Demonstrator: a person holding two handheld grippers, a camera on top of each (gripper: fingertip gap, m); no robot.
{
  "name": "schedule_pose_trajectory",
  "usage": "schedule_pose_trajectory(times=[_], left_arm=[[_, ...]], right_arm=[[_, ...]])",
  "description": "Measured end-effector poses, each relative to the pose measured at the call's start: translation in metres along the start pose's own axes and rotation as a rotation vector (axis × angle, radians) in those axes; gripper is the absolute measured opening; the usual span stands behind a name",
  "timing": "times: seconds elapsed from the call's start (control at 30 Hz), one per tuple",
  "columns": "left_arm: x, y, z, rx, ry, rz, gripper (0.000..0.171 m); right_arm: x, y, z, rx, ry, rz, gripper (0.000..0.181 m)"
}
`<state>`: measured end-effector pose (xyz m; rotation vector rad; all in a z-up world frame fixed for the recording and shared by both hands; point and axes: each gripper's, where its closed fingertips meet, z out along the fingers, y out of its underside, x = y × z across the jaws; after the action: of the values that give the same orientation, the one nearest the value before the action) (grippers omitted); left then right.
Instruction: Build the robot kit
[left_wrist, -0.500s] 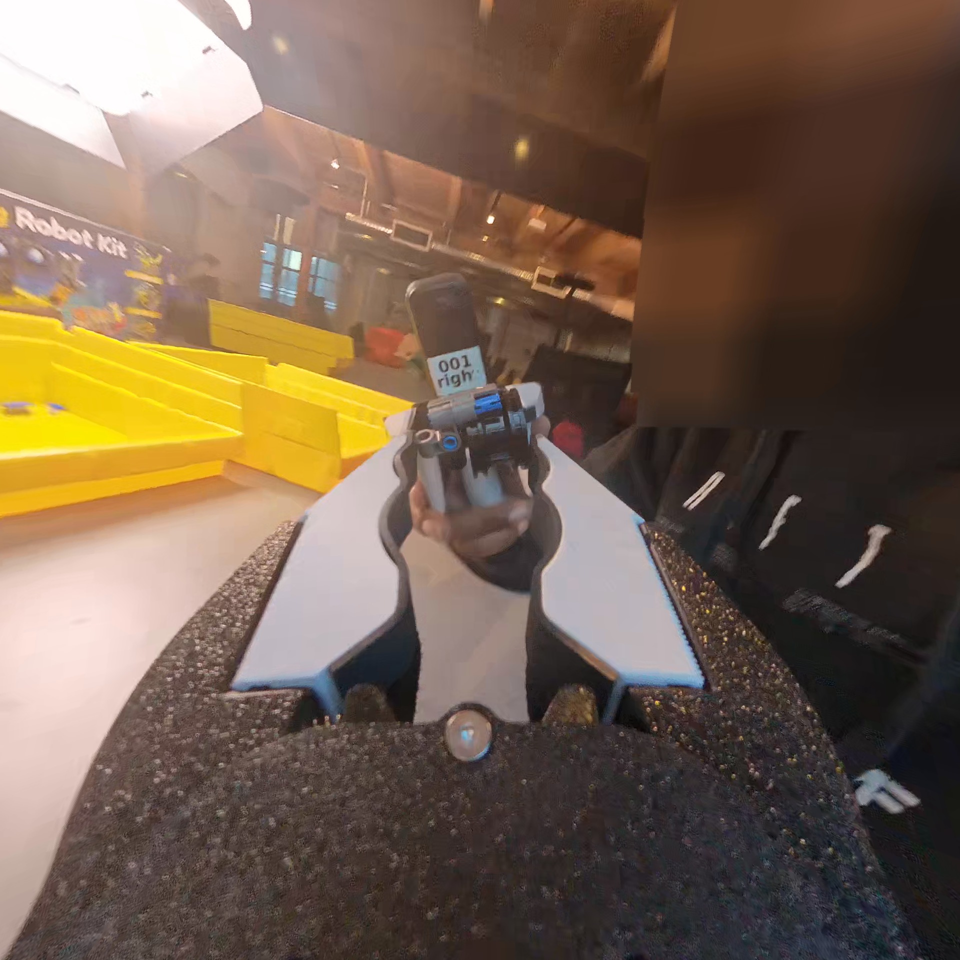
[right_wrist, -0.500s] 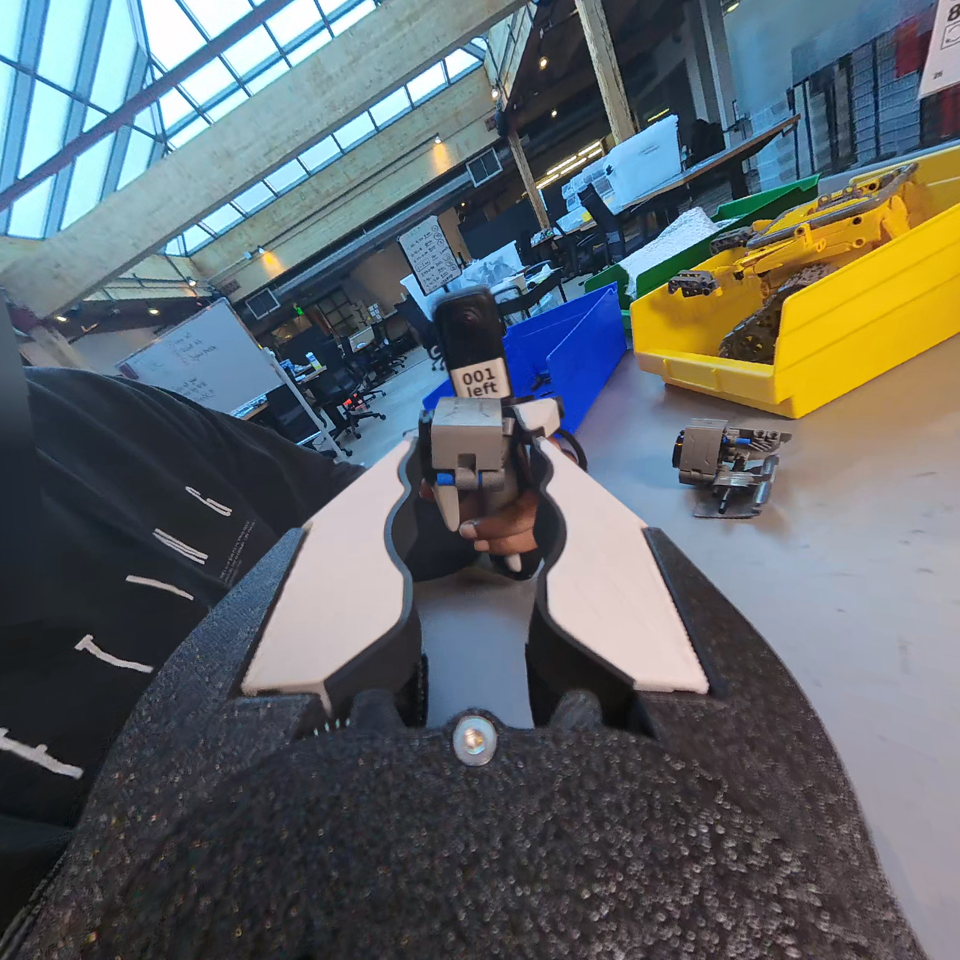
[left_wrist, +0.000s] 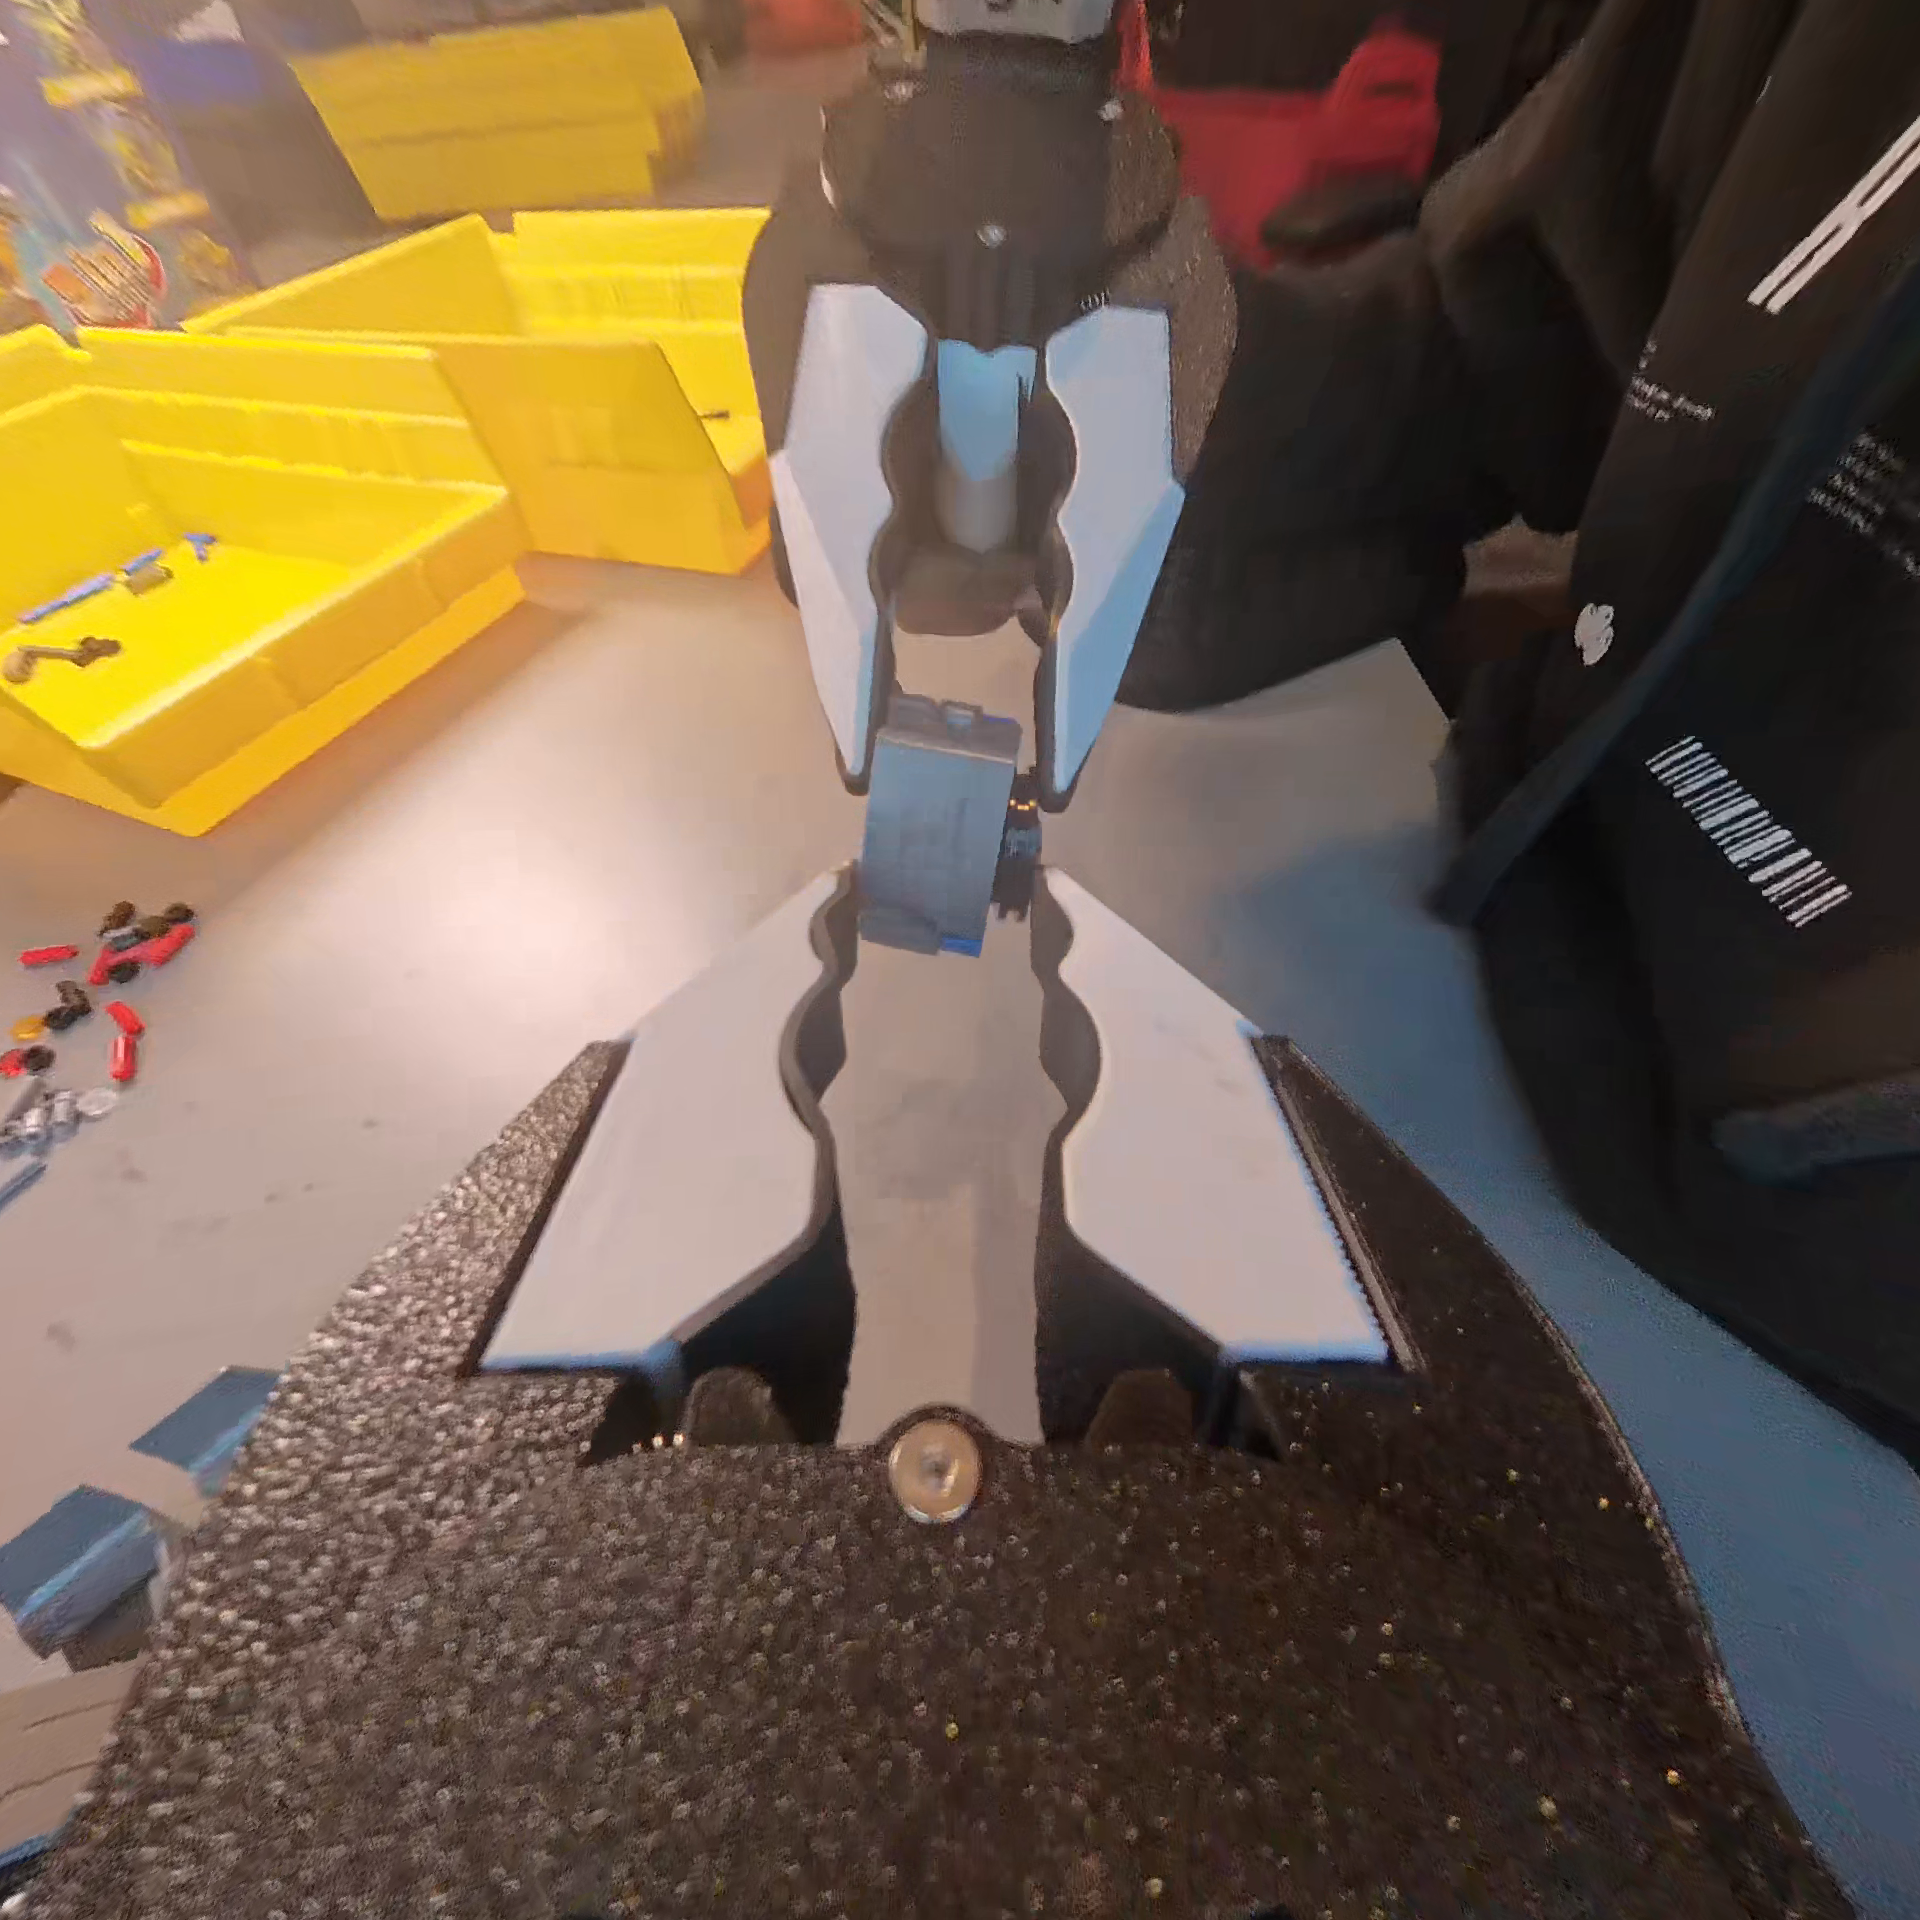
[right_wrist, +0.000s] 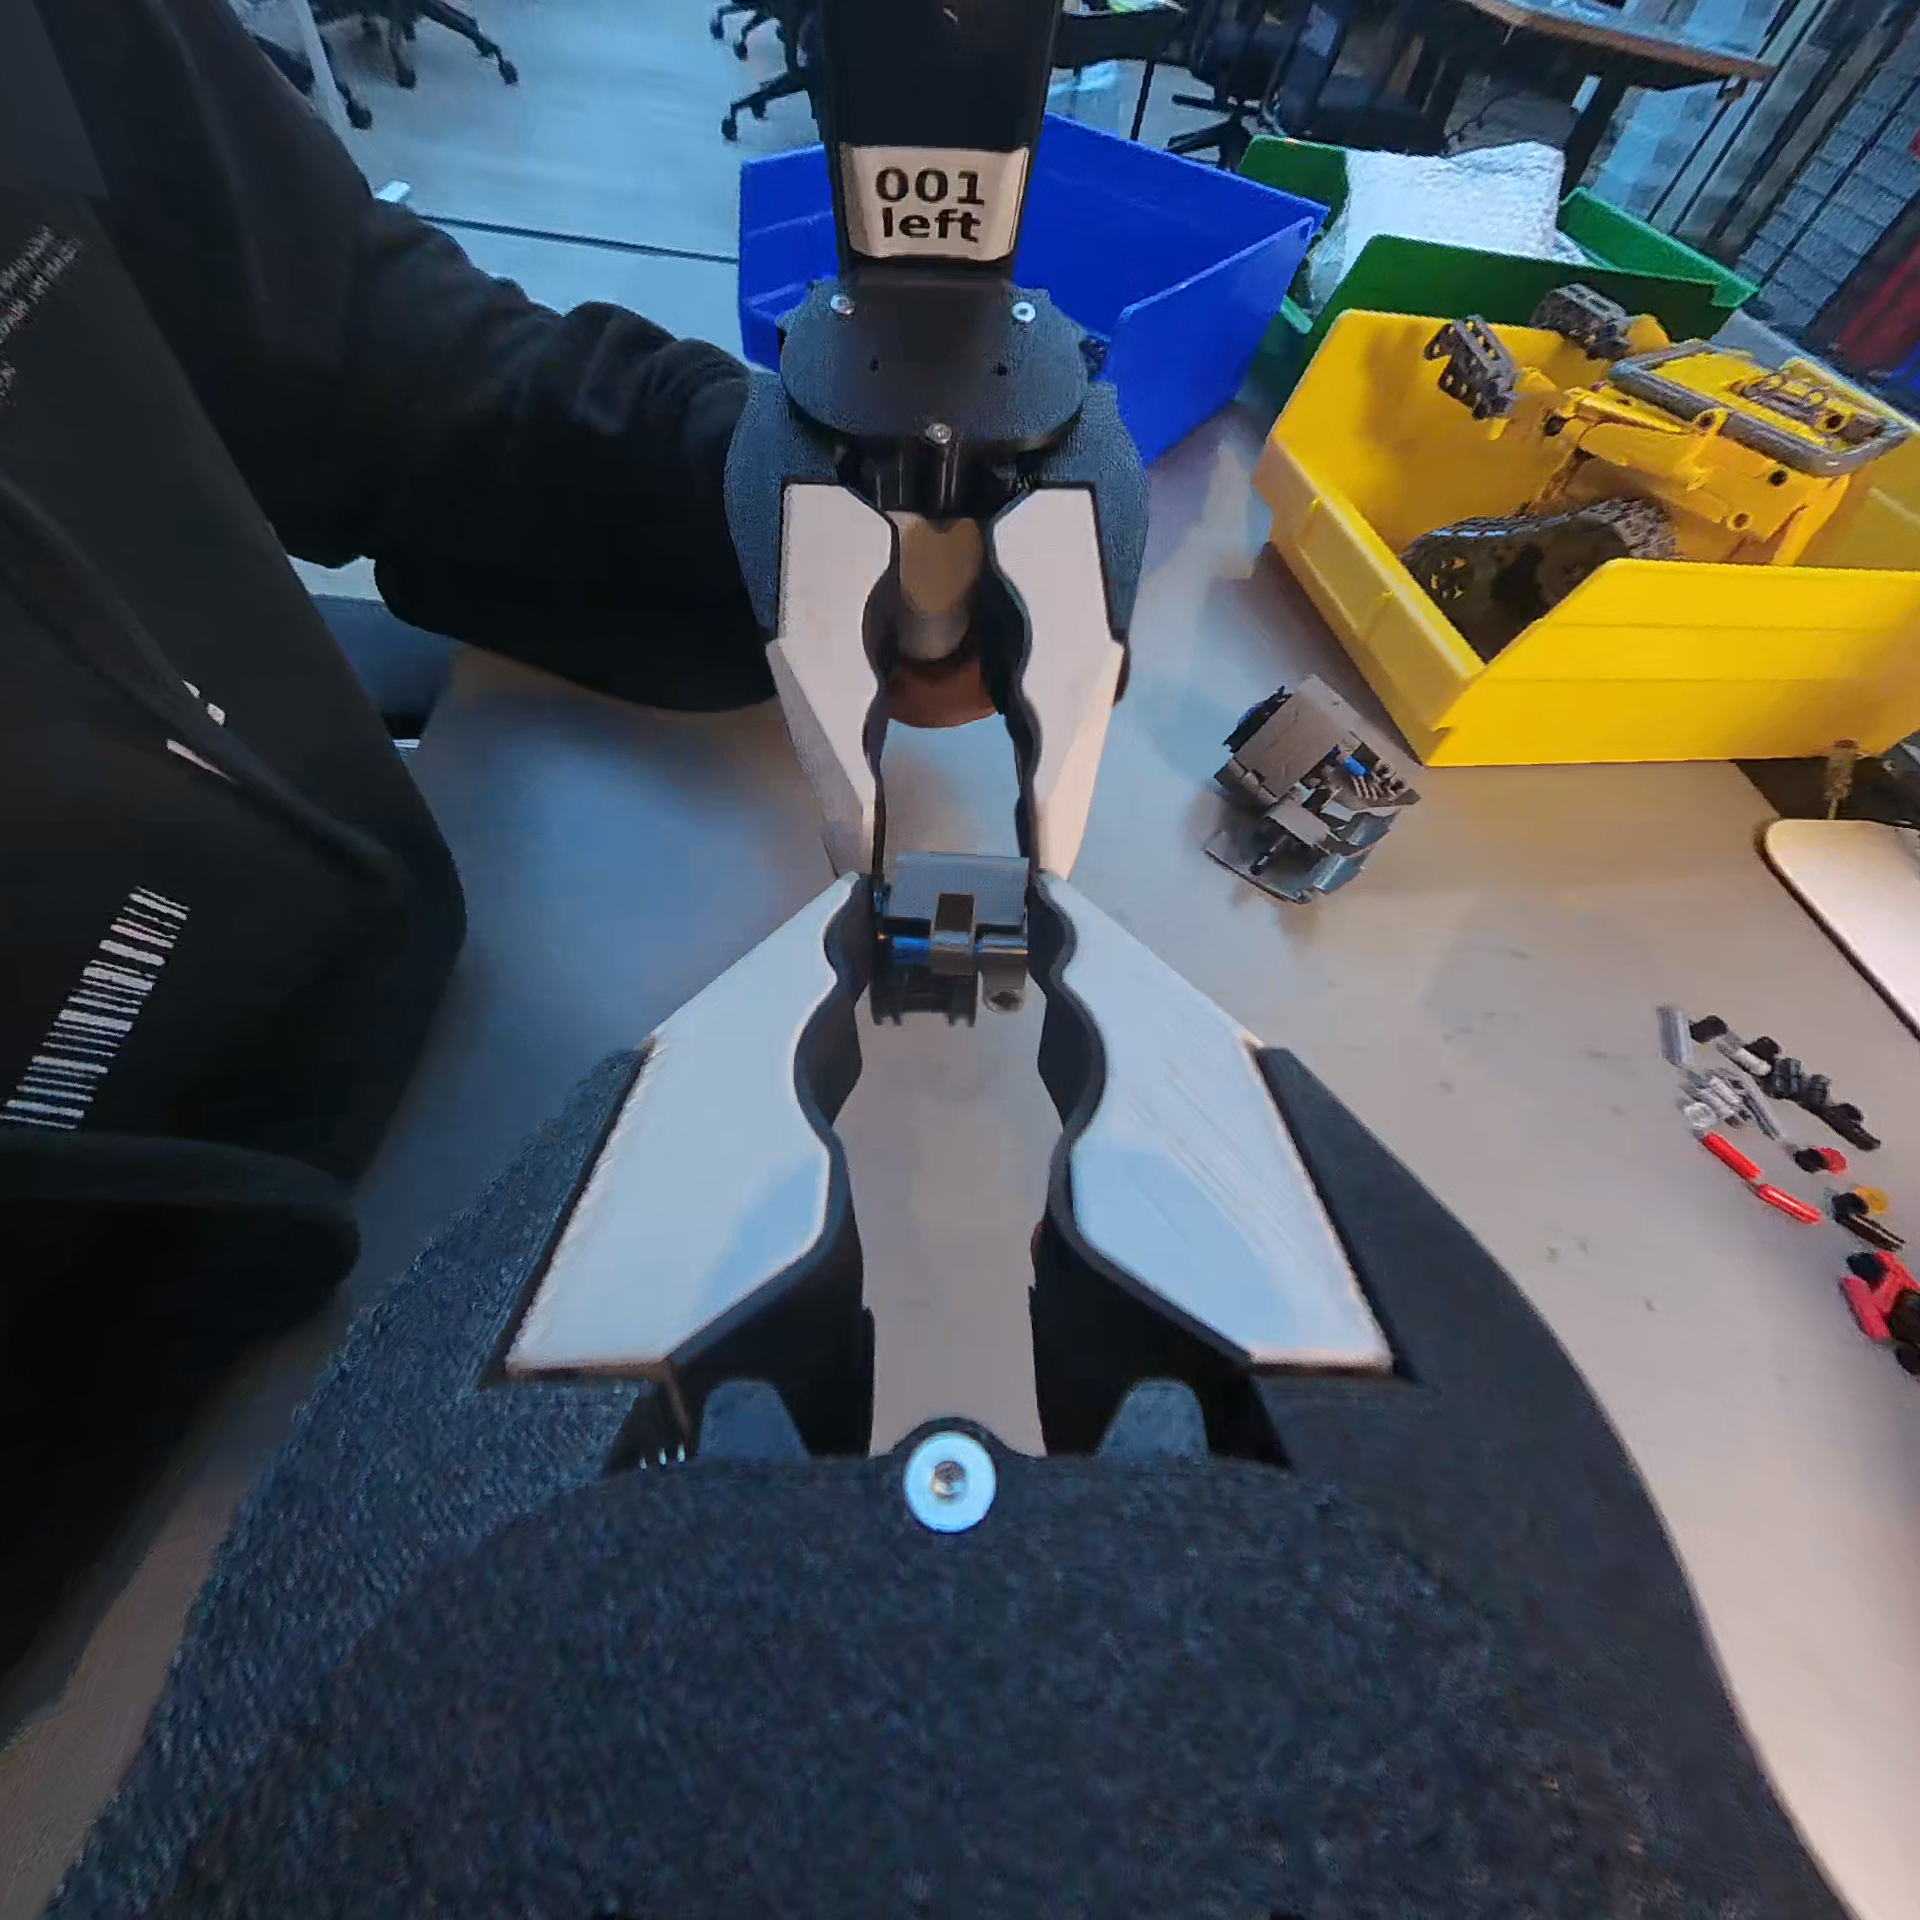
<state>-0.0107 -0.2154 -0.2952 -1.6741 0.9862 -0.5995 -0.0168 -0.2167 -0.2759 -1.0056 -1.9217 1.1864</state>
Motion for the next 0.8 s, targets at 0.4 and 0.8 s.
schedule_pose_trajectory(times=[0.4,0.8], left_arm=[[-0.010,-0.028,-0.012,0.174,-0.124,0.071,0.031],[-0.001,-0.032,-0.016,0.190,-0.031,-0.013,0.045]], right_arm=[[0.012,-0.030,-0.017,0.253,0.024,0.063,0.037],[0.005,-0.008,-0.005,0.123,0.009,-0.038,0.029]])
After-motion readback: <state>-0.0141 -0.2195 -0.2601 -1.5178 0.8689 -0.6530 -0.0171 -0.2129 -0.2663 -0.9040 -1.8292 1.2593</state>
